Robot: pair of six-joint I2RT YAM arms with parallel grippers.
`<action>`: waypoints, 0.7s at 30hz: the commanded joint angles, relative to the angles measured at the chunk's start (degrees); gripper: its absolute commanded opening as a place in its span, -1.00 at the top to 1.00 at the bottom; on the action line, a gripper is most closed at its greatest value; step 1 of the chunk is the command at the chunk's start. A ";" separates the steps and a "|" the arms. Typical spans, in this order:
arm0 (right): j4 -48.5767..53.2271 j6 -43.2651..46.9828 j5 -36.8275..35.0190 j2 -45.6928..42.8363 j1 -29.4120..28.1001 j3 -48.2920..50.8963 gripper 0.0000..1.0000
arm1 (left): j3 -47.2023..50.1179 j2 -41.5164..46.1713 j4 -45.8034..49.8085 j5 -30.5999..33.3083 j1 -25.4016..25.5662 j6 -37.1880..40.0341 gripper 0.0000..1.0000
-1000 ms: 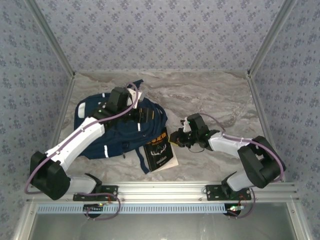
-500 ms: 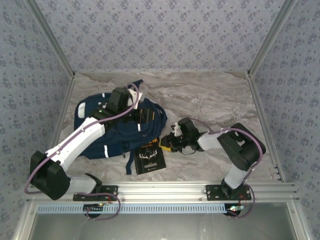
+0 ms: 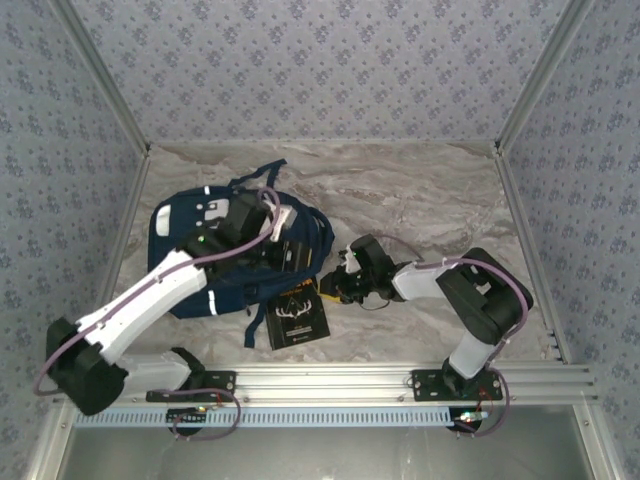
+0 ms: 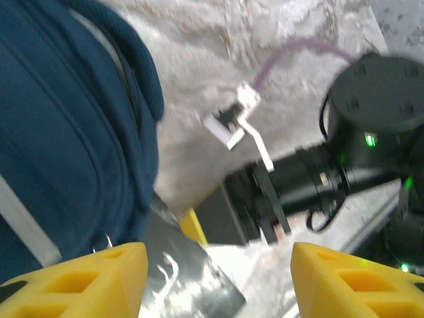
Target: Pack books, pencil case, and school supplies into a backpack
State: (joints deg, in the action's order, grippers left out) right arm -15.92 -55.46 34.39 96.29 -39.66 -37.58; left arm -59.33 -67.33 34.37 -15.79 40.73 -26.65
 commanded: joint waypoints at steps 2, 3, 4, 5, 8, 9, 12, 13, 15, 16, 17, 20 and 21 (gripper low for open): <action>9.32 6.80 -3.36 -3.12 -0.85 -1.50 0.44 | 9.76 8.90 5.73 2.20 3.51 -9.57 -0.14; 10.57 6.97 -3.77 -4.17 -0.79 -1.21 0.44 | 12.89 10.48 5.30 2.58 4.34 -11.43 -0.15; 11.36 7.56 -4.37 -4.90 -0.62 -1.04 0.44 | 15.53 11.60 4.88 2.49 4.98 -13.14 -0.16; 12.26 8.14 -4.76 -5.96 -0.56 -0.94 0.43 | 18.94 12.70 2.61 2.28 5.77 -14.94 -0.17; 14.48 9.61 -5.52 -8.69 -0.42 -0.57 0.39 | 25.15 13.91 0.50 4.10 9.07 -18.94 -0.20; 15.28 10.17 -5.93 -9.55 -0.42 -0.39 0.37 | 26.63 14.02 -0.04 5.03 10.06 -19.93 -0.22; 17.19 11.19 -7.81 -12.15 -0.42 0.34 0.33 | 29.83 13.56 -2.03 6.45 10.50 -21.17 -0.26; 17.49 11.18 -8.22 -13.02 -0.39 0.80 0.32 | 30.35 13.25 -2.22 7.28 10.51 -21.11 -0.26; 17.55 11.10 -9.02 -14.99 -0.27 2.03 0.31 | 30.80 12.23 -2.53 9.44 10.49 -20.71 -0.27; 17.50 10.96 -9.18 -15.69 -0.28 2.53 0.29 | 30.83 11.42 -3.08 10.03 10.51 -20.48 -0.28; 17.38 10.87 -9.29 -16.24 -0.33 2.99 0.28 | 30.85 10.36 -3.83 10.46 10.53 -20.23 -0.28; 17.50 11.21 -10.06 -17.32 -0.29 3.76 0.25 | 30.79 5.61 -7.28 10.49 10.51 -20.20 -0.29; 17.75 11.20 -10.38 -17.77 -0.26 3.92 0.24 | 30.70 3.71 -8.63 10.28 10.51 -20.13 -0.28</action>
State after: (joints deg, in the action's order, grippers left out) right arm -0.51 -45.56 26.09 79.92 -40.12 -34.54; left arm -28.42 -60.14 30.26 -7.01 51.03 -46.19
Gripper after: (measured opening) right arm 0.375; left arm 0.642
